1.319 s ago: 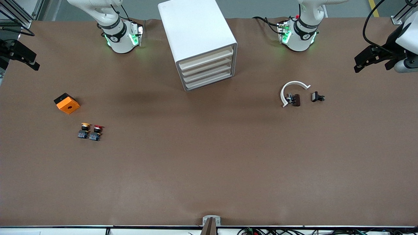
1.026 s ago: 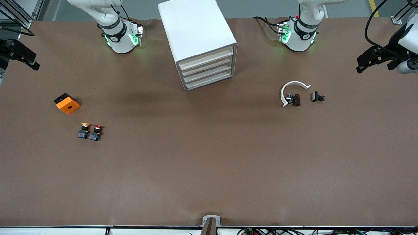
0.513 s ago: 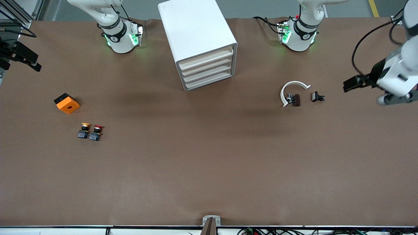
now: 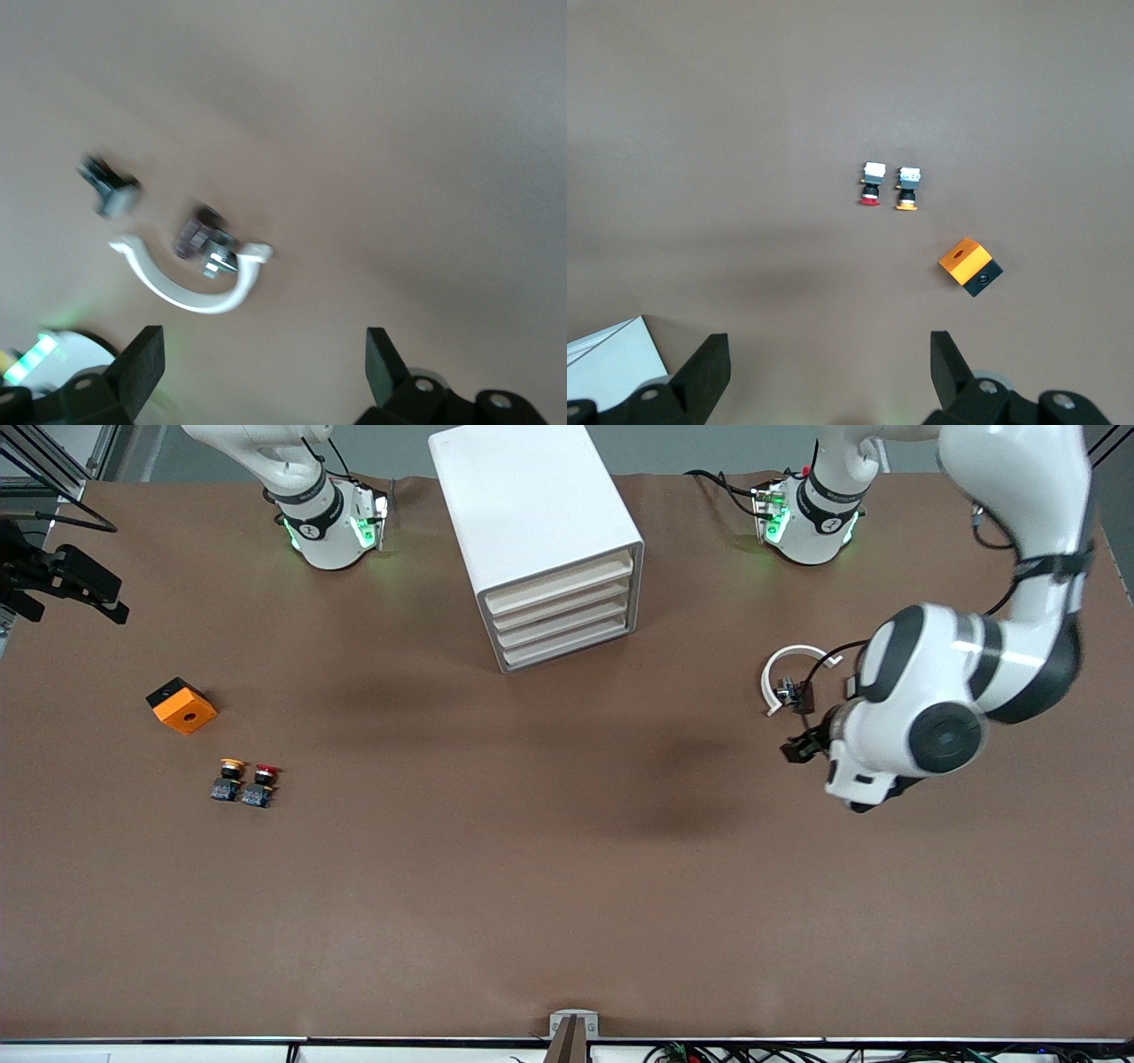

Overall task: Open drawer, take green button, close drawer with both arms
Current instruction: 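Reach the left gripper toward the white cabinet's drawer handle, then grasp the drawer handle with the left gripper while the right gripper approaches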

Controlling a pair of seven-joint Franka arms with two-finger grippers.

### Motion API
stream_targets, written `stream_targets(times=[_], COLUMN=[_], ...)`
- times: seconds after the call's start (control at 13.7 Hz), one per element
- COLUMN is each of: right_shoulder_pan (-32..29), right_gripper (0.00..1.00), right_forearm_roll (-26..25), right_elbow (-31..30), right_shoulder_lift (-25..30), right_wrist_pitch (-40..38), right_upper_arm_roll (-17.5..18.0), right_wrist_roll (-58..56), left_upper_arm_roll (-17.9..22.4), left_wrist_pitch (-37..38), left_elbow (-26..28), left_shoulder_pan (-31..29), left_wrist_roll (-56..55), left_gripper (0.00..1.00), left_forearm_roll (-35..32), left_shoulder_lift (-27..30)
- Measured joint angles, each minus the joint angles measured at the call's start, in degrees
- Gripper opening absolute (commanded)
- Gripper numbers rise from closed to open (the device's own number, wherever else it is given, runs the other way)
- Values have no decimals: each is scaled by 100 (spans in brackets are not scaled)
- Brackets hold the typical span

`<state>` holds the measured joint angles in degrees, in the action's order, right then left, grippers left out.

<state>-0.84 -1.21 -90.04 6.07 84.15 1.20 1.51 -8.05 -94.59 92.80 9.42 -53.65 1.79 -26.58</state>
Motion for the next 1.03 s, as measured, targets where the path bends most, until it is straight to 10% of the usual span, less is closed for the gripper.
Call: stream_targets(times=[0.51, 1.03], right_shoulder_pan=[513, 1376], right_gripper=[100, 100], right_forearm_roll=[0, -399], right_elbow=[8, 18], right_shoulder_lift=[-402, -735], right_wrist_pitch=[59, 351], right_upper_arm_roll=[17, 32], right_wrist_roll=[429, 2150], left_upper_arm_roll=[-7, -31], left_wrist_pitch=[-466, 237], left_elbow=[-308, -346], left_shoulder_pan=[779, 1545], left_wrist_roll=[-3167, -5646], left_gripper=[100, 100], left_forearm_roll=[1868, 2010], left_shoulder_lift=[-1389, -1597])
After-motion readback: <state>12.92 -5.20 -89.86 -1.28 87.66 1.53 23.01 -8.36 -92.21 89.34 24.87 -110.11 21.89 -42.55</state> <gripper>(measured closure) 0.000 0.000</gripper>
